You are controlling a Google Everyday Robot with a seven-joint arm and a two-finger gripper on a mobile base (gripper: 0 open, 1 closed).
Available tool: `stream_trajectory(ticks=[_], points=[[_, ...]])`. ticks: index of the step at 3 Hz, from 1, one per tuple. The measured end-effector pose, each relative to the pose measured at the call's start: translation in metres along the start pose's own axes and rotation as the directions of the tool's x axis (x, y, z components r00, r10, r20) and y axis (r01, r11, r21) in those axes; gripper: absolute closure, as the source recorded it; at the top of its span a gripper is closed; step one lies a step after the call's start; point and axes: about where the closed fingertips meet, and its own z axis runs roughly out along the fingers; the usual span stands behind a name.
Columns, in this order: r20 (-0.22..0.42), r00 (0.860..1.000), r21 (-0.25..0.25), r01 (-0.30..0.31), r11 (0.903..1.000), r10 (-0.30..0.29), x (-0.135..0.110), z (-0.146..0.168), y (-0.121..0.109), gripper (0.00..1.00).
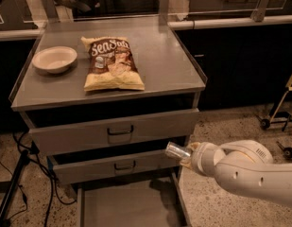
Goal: Pick redbull can from bottom drawer and place on counter
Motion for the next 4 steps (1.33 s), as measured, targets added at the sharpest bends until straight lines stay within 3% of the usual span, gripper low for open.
stream_trajectory(ticks=[2,3,4], points=[[0.042,0.998,0.066,0.052,0.9965,-0.054,-0.033,-0.039,-0.023,1.0],[0.044,0.998,0.069,0.051,0.9963,-0.054,-0.034,-0.04,-0.024,1.0],[0.046,0.999,0.088,0.013,0.996,-0.017,-0.033,-0.043,-0.037,1.0]])
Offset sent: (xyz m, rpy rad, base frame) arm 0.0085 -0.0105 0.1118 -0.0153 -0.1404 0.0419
